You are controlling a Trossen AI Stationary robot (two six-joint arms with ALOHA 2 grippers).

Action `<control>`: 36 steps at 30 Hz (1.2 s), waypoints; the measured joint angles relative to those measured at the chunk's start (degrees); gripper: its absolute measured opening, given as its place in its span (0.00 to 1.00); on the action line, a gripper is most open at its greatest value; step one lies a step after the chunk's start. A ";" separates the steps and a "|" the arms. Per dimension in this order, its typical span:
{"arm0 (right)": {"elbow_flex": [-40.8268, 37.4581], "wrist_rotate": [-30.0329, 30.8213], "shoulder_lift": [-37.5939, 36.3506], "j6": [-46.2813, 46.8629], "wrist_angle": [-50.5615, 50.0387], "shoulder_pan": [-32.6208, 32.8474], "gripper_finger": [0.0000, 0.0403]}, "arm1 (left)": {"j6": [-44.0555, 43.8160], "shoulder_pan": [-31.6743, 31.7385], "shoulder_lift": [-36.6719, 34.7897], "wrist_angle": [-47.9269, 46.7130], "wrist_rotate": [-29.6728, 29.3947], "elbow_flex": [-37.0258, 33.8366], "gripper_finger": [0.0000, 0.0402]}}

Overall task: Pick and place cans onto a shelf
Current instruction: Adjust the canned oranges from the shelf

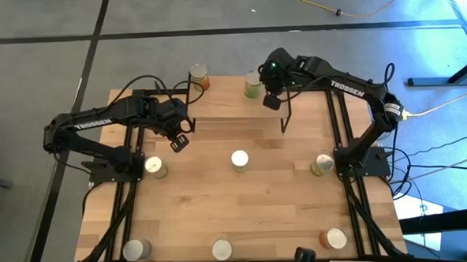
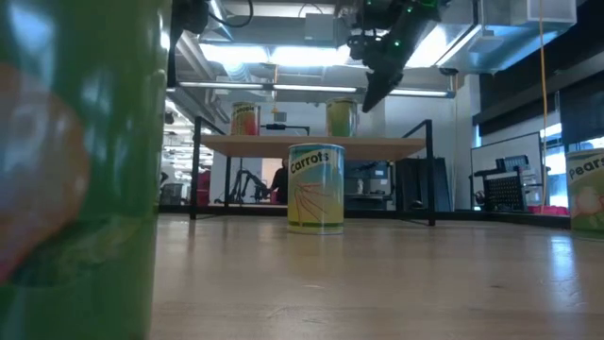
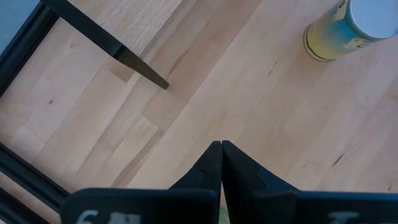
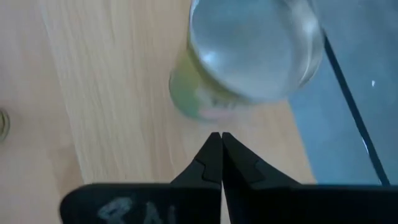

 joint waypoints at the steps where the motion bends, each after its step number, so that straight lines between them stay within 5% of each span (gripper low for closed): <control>1: 0.00 0.00 0.00 -0.12 0.75 0.00 0.00 | 0.00 0.00 0.00 0.00 0.00 0.00 0.00; 26: 0.00 -3.56 7.74 -3.17 16.55 -0.09 0.00 | -0.33 0.00 0.02 0.04 0.02 0.00 0.00; 36: 0.00 -5.51 7.65 -5.77 14.28 -0.02 0.00 | -0.33 0.05 0.02 0.00 0.02 0.00 0.00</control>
